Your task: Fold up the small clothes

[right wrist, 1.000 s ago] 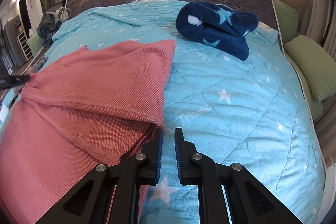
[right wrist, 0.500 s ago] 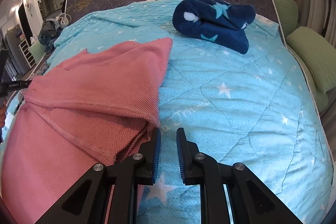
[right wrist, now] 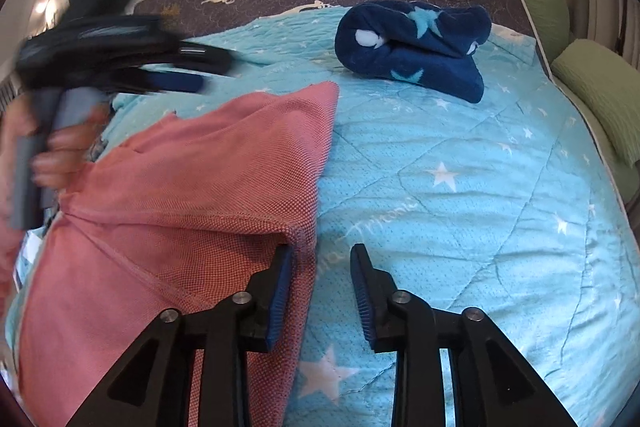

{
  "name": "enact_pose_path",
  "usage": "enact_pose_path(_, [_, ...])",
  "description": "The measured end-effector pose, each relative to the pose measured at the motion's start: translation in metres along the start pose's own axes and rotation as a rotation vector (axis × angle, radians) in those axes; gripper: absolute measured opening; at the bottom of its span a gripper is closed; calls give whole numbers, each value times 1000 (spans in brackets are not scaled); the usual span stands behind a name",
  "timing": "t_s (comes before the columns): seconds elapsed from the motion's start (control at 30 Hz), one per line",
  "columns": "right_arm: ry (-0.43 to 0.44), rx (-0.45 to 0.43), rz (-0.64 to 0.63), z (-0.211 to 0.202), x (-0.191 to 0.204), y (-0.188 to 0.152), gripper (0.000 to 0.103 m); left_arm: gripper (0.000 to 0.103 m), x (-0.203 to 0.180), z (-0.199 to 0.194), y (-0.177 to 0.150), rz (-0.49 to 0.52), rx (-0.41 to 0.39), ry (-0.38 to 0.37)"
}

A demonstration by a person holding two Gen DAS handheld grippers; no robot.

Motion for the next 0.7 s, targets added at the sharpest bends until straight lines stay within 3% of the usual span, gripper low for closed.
enact_pose_path(0.13, [32,7,48,2,-7,0,38,74,0,54,8,-74,160,-105])
enact_pose_path(0.23, [53,16,81,3,-12,-2,41,66,-18,75,17,-30,178,-138])
enact_pose_path(0.4, [67,18,98,5,-13,-4,42,60,-62,100,33,7,190,-263])
enact_pose_path(0.57, [74,13,149,1,-23,-7,44,60,-72,67,35,90,104,-165])
enact_pose_path(0.7, [80,12,138,1,-21,-6,44,62,-45,34,33,65,72,-101])
Point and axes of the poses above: each gripper's, at about its wrist camera, not at the fingertips, and z roughly the way its jaws point, x to its left, y to its top, the point moved 5 cm from there along z, roughly the way its jaws point, and after that the axes turned 14 degrees about -y, right-handed, at the moved point
